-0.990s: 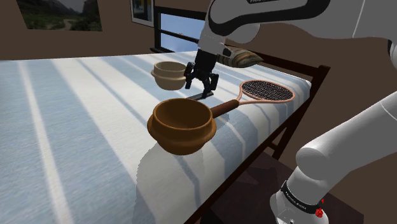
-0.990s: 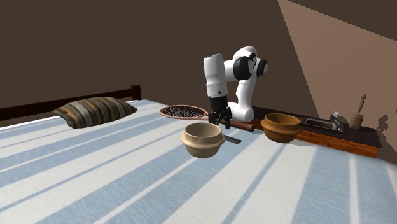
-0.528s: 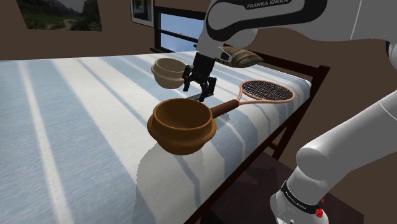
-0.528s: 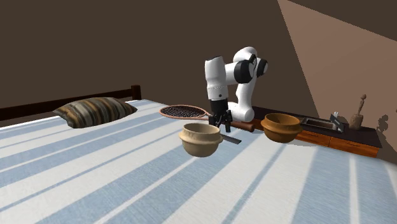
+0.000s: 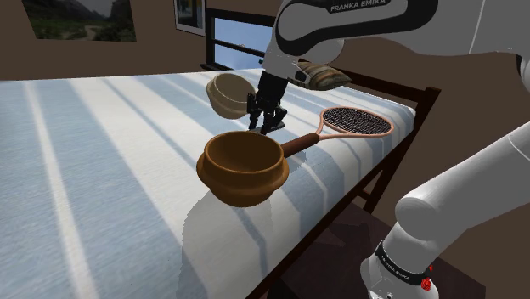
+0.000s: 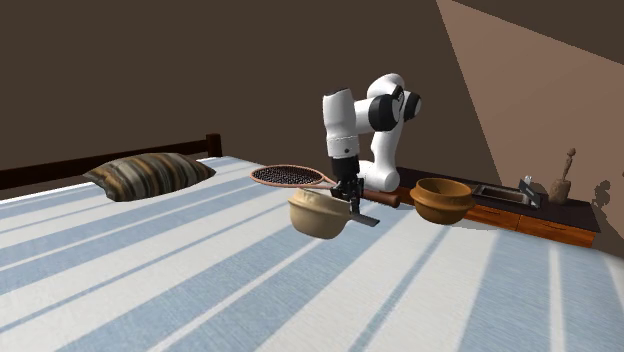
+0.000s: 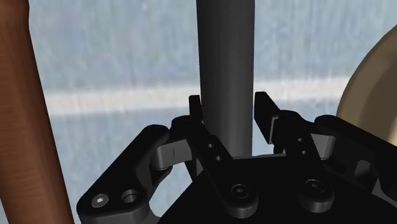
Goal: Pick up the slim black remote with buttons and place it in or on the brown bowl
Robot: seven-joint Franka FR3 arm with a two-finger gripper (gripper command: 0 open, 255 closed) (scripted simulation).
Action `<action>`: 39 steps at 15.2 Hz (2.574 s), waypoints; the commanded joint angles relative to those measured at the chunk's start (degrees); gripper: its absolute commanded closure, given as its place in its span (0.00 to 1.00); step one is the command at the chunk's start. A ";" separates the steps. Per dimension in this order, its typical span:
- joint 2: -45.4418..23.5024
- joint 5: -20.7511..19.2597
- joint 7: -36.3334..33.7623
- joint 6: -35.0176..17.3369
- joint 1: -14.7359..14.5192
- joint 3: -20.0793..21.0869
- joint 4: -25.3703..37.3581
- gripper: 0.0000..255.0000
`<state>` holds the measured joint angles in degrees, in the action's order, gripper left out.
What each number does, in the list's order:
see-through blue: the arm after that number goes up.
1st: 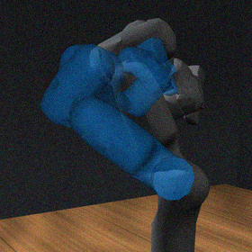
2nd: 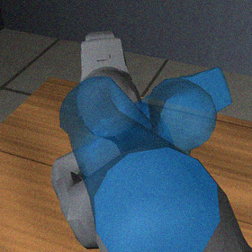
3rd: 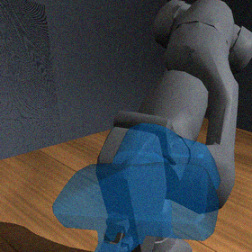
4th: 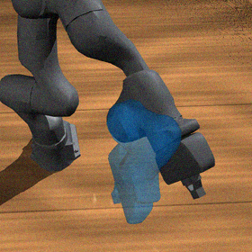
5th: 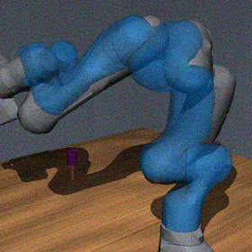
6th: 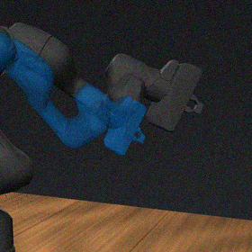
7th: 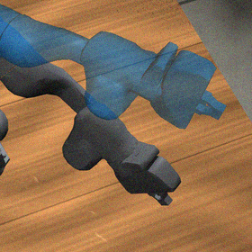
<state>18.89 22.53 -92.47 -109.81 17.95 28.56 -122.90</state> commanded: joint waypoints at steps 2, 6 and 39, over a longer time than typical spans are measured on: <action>-0.17 0.08 0.11 0.23 -0.01 -0.01 -0.56 1.00; -0.90 -0.20 0.13 -0.09 0.16 0.07 -0.21 1.00; -5.10 -3.69 -6.51 24.11 1.46 -1.65 28.65 1.00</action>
<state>14.16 18.99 -98.72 -86.49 19.37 26.90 -95.41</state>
